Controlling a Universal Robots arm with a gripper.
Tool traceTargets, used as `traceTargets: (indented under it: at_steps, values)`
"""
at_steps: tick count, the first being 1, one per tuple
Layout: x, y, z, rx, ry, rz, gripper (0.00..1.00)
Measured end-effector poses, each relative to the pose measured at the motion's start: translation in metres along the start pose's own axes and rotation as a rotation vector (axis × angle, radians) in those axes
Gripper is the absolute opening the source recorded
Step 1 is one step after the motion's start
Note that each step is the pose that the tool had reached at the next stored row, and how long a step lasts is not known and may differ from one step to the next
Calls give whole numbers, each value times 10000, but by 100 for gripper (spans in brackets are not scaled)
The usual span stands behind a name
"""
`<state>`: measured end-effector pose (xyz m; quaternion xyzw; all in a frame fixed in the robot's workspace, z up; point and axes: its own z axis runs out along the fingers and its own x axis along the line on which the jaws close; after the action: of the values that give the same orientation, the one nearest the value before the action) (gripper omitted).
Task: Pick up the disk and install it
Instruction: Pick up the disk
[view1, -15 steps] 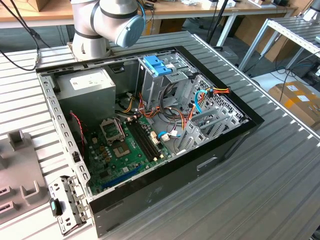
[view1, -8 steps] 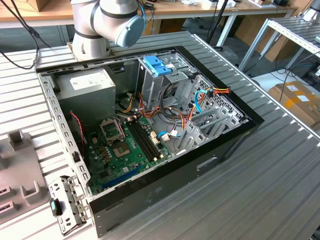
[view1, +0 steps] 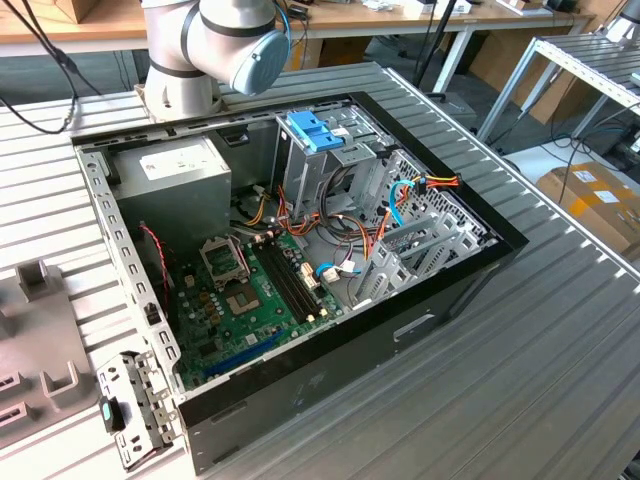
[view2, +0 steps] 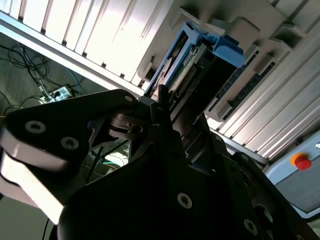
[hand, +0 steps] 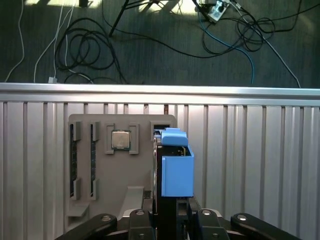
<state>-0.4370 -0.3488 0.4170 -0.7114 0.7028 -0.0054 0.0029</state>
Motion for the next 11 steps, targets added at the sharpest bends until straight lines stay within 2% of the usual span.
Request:
traceTargets:
  at_steps: [8,11]
  values:
    - [0,0,-14,0,0,0,35]
    - [0,-1,-49,-1,1,0,35]
